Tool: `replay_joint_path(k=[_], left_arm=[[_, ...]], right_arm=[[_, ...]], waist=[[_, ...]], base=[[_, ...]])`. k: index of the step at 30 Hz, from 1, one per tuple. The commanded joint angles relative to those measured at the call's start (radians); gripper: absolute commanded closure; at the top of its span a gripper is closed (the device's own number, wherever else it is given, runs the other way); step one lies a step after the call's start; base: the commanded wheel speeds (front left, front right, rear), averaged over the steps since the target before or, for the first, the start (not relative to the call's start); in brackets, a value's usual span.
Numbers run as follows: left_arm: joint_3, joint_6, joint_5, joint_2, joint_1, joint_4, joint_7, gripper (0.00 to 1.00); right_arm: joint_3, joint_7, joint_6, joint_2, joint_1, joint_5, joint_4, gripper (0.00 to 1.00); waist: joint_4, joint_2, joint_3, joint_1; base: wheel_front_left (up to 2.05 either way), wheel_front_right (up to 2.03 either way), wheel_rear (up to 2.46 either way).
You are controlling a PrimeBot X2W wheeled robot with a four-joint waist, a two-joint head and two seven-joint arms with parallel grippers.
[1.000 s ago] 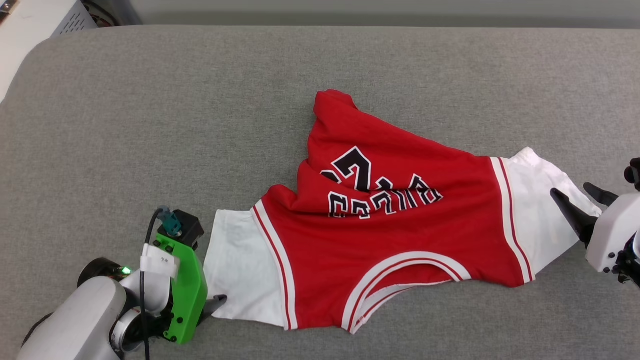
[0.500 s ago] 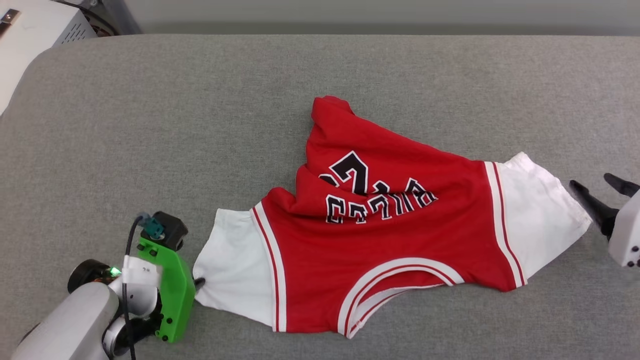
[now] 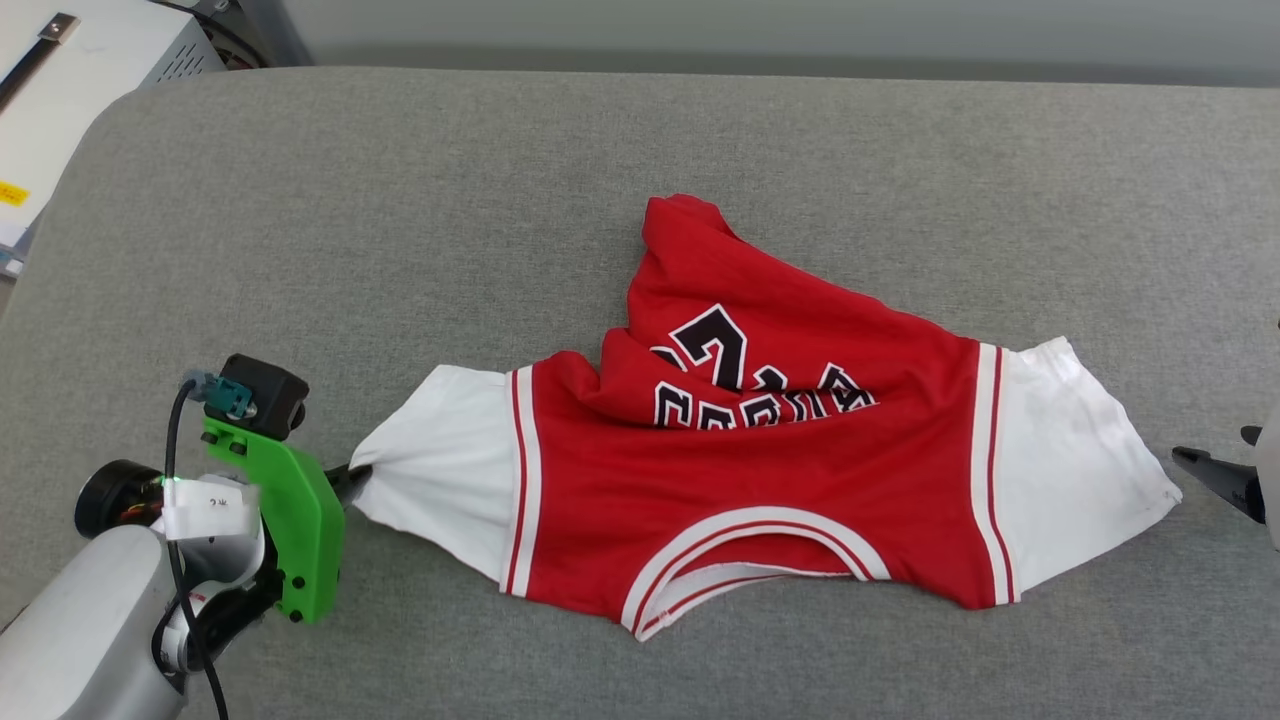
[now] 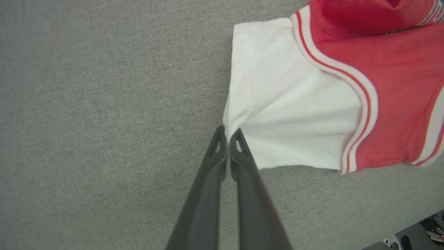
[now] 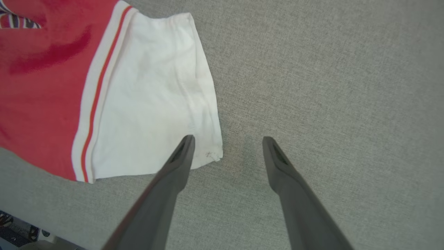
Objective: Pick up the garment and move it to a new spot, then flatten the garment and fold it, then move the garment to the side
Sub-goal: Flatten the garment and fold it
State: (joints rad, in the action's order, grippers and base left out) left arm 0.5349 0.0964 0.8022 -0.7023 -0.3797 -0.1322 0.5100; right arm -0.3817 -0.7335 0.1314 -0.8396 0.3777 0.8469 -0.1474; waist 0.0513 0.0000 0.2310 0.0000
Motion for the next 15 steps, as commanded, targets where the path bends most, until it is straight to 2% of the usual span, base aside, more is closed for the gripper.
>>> replay_joint_path(k=[1, 8, 15], left_arm=[[0.003, -0.008, -0.005, -0.002, -0.014, 0.009, -0.009, 1.0], [0.028, -0.009, -0.032, 0.02, -0.035, 0.024, -0.016, 1.0], [0.055, -0.006, -0.054, 0.049, -0.052, 0.008, -0.032, 1.0]], right_arm=[[-0.013, -0.027, -0.001, 0.001, 0.023, -0.001, 0.0, 0.0], [-0.074, -0.086, -0.001, 0.043, 0.087, -0.037, -0.095, 0.0], [-0.155, -0.074, -0.001, 0.102, 0.083, -0.041, -0.23, 0.0]], waist=[[0.009, 0.0, 0.013, 0.0], [0.029, 0.0, 0.059, 0.0], [0.04, 0.0, 0.085, 0.0]], base=[[0.0, 0.0, 0.0], [0.0, 0.0, 0.0], [0.0, 0.0, 0.0]])
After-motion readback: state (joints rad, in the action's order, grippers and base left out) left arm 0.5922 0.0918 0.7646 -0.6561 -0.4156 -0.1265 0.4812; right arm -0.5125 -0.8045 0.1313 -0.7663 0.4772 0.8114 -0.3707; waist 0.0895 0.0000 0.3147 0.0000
